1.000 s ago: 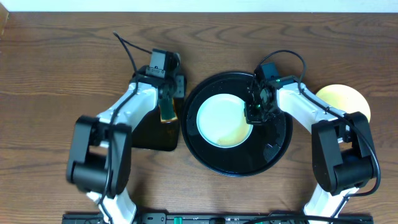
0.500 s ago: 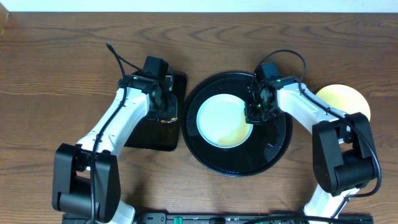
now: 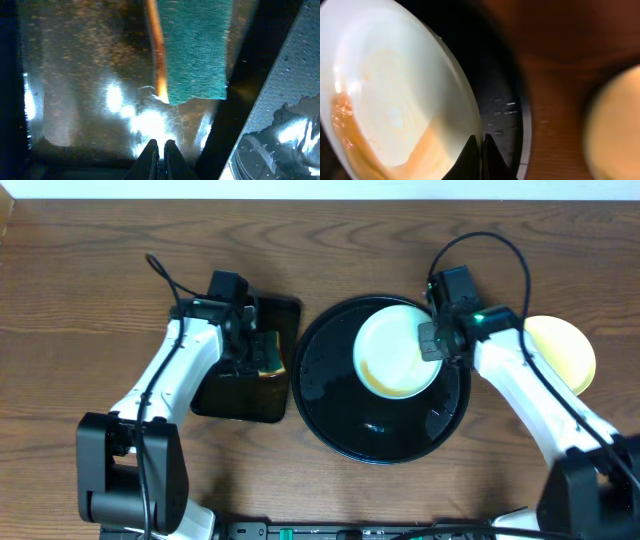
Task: Clean dirty plates on tray and stack at the side
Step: 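Lift the pale blue-green plate off the tray with the right gripper, then carry the plate right and set it on the yellow plate stack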
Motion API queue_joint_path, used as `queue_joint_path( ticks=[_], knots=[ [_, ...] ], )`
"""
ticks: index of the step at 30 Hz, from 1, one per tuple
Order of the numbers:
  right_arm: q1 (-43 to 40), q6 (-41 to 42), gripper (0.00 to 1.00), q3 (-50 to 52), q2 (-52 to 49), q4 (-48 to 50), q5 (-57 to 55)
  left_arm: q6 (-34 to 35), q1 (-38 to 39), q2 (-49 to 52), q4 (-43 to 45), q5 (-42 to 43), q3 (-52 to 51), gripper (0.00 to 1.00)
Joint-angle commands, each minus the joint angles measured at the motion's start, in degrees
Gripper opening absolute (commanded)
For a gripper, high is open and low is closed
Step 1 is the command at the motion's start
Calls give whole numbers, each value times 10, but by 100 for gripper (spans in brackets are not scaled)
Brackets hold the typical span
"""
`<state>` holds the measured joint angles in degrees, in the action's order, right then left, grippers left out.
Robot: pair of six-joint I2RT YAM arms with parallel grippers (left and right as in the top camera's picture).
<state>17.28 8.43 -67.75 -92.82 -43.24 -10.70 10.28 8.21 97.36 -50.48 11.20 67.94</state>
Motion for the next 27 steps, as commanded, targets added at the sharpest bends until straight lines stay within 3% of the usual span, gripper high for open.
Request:
queue_joint_path(
  ticks=[1, 4, 16, 27],
  knots=[
    [7, -31, 1, -1, 22, 1, -97, 1, -11, -2, -2, -3, 3, 9],
    [26, -45, 1, -1, 35, 3, -158, 0, -12, -2, -2, -3, 3, 14],
    [198, -68, 1, -1, 44, 7, -428, 0, -12, -2, 0, -3, 3, 17],
    [301, -68, 1, -1, 44, 32, -564, 0, -12, -2, 0, -3, 3, 17]
  ],
)
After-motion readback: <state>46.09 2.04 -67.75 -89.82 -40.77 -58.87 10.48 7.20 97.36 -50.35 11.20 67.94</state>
